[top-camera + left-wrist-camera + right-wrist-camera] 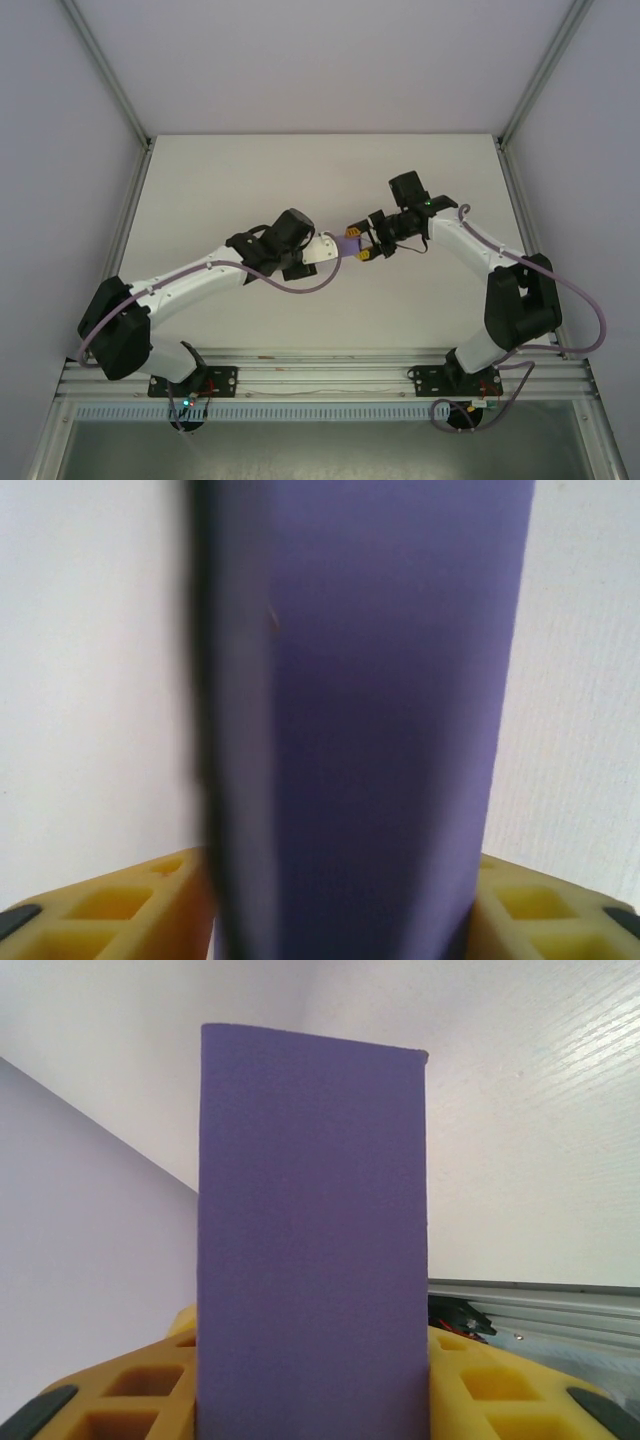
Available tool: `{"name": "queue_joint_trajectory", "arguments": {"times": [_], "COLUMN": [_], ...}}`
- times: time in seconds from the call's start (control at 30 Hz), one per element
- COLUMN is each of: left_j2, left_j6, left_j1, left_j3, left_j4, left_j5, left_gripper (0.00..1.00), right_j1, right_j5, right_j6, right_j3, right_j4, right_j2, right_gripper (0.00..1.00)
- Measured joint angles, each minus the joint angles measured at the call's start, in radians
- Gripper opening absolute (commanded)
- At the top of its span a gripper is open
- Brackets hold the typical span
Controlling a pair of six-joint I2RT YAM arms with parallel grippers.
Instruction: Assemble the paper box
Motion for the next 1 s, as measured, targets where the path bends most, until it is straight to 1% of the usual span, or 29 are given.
{"name": "queue_joint_trajectory", "arguments": {"times": [0.07,0.1,0.13,0.2,0.23,0.3,0.4,0.43,0.47,0.5,0.57,0.63,0.73,0.83,0.93,1.0], "left_j2": [0.0,0.0,0.001,0.004,0.008,0.018,0.026,0.026,0.026,0.026,0.026,0.026,0.027,0.043,0.085,0.114], "left_j6": [0.0,0.003,0.003,0.005,0.006,0.008,0.009,0.01,0.011,0.011,0.012,0.021,0.037,0.039,0.045,0.053], "left_j1": [0.0,0.0,0.0,0.0,0.0,0.0,0.001,0.001,0.001,0.001,0.001,0.001,0.007,0.031,0.068,0.087], "left_j3": [0.001,0.001,0.001,0.002,0.005,0.016,0.033,0.037,0.04,0.04,0.04,0.04,0.04,0.047,0.076,0.096], "left_j4": [0.0,0.0,0.0,0.0,0.0,-0.001,-0.008,-0.01,-0.016,-0.019,-0.04,-0.071,-0.126,-0.18,-0.228,-0.248], "left_j5": [0.0,0.0,0.002,0.003,0.004,0.004,0.016,0.026,0.036,0.046,0.069,0.099,0.145,0.198,0.256,0.288], "left_gripper": [0.48,0.47,0.43,0.41,0.38,0.38,0.37,0.37,0.37,0.37,0.38,0.38,0.38,0.39,0.39,0.39], "right_j1": [0.0,0.0,0.0,0.0,0.001,0.001,0.0,0.0,-0.002,-0.007,-0.021,-0.039,-0.06,-0.068,-0.07,-0.073], "right_j5": [-0.005,-0.008,-0.015,-0.031,-0.034,-0.036,-0.008,0.014,0.035,0.067,0.158,0.27,0.47,0.618,0.695,0.676], "right_j6": [0.008,0.01,0.01,0.012,0.013,0.007,-0.014,-0.024,-0.036,-0.053,-0.103,-0.186,-0.366,-0.558,-0.737,-0.891], "right_j3": [0.0,0.0,0.0,0.0,0.0,0.0,0.001,0.001,0.001,0.001,0.003,0.012,0.035,0.026,-0.041,-0.094], "right_j4": [0.006,0.006,0.008,0.01,0.011,0.011,0.008,0.008,0.008,0.007,0.005,-0.006,-0.018,0.016,0.121,0.176], "right_j2": [0.0,0.0,0.0,0.0,0.0,-0.002,-0.014,-0.026,-0.035,-0.049,-0.08,-0.113,-0.167,-0.255,-0.36,-0.418], "right_gripper": [0.53,0.54,0.54,0.54,0.57,0.69,0.8,0.86,0.96,1.0,1.0,1.0,1.0,1.0,1.0,1.0]}}
